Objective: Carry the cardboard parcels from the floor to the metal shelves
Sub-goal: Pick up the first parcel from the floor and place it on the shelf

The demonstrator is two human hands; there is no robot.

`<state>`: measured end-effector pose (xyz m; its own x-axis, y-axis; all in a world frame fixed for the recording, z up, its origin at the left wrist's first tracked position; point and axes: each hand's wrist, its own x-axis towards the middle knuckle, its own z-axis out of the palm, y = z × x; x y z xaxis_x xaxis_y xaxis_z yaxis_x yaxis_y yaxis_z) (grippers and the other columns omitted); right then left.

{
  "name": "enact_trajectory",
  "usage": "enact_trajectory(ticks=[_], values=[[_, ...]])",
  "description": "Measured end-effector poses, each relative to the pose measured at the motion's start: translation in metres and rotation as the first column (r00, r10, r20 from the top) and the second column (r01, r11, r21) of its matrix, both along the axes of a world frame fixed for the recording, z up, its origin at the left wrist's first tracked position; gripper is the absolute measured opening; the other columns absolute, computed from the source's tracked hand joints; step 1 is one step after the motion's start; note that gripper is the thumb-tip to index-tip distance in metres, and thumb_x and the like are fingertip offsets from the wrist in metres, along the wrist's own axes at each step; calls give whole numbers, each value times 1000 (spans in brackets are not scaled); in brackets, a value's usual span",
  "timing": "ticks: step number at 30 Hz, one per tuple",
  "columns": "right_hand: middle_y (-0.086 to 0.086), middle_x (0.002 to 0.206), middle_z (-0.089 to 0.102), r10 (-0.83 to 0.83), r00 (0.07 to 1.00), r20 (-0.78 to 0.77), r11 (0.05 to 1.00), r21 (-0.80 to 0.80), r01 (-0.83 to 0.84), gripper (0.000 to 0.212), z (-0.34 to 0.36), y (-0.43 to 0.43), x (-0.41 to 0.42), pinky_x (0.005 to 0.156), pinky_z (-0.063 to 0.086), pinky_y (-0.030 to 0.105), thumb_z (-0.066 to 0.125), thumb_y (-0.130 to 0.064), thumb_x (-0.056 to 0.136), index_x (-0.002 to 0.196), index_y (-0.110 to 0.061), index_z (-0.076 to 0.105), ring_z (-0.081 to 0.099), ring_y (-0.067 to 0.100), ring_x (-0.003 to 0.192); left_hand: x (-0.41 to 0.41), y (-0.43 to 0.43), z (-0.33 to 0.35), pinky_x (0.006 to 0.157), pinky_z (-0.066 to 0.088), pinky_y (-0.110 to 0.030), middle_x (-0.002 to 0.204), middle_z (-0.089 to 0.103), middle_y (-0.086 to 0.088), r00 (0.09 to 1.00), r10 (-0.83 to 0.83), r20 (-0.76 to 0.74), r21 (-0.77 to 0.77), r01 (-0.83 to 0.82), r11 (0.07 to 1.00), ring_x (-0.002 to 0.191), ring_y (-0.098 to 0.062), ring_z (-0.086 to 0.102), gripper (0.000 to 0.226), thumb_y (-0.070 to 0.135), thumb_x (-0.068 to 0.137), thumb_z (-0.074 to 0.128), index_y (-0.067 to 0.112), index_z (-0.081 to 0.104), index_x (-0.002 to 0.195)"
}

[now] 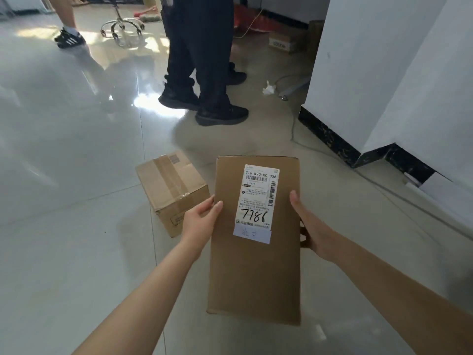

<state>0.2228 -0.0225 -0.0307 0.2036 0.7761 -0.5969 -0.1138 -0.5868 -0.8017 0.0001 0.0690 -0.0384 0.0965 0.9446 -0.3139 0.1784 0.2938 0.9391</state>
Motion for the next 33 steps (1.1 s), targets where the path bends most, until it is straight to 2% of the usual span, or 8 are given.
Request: enact_trajectory(ticks=[4,9,14,21,24,27,30,33], values=[[-2,140,60,-57,998,20,998,-18,58,80,-6,1,-3,108,47,54,48,-78,83,147,-30,46,57,25,128,-5,2,2,72,49,-31,99,70,-2,999,-42,-17,27,43,999,85,-21,58,39,39,97,56,23,65,132],[1,137,58,-98,991,89,995,-9,100,78,-5,0,0,104,50,53,47,-76,86,148,-28,38,58,29,125,-7,0,-3,98,52,-49,128,68,5,997,-79,-15,-39,78,996,115,-23,62,43,52,93,55,34,63,131],[-2,127,58,-91,990,105,996,15,90,72,-1,-1,-1,90,56,49,43,-74,90,149,-37,28,62,29,116,-4,-1,-2,95,54,-52,118,71,-2,996,-89,17,-127,90,988,112,-26,64,33,60,92,51,34,70,100],[4,126,59,-152,985,76,988,17,151,64,-2,-2,-4,96,56,52,47,-72,89,132,-25,39,65,30,111,-9,-2,-2,97,53,-54,130,67,-4,966,-201,164,-167,228,959,115,-28,67,90,87,62,57,34,56,134],[4,130,61,-131,989,69,989,76,125,57,6,2,2,103,52,50,45,-68,93,133,-26,44,65,27,115,-10,2,3,103,48,-50,136,64,7,943,-302,143,-144,322,936,123,-20,61,81,89,71,43,46,50,140],[-2,137,61,-104,995,5,984,146,102,54,15,6,9,104,49,41,38,-63,99,139,-28,50,62,21,120,-10,9,6,85,55,-36,124,67,12,940,-312,136,-131,330,935,107,-7,62,60,75,90,27,51,46,141],[-8,140,64,-61,998,-10,977,202,61,57,18,9,14,96,49,39,32,-65,99,142,-34,54,60,15,125,-11,10,11,48,47,-15,105,65,-17,940,-309,143,-90,323,942,60,6,59,57,65,98,25,42,45,146],[-12,141,62,-52,999,-3,976,213,52,60,16,10,16,111,43,50,30,-72,96,143,-40,52,56,13,131,-11,10,13,51,48,-16,130,61,-10,933,-324,158,-87,340,936,88,-5,69,60,71,93,27,45,44,145]])
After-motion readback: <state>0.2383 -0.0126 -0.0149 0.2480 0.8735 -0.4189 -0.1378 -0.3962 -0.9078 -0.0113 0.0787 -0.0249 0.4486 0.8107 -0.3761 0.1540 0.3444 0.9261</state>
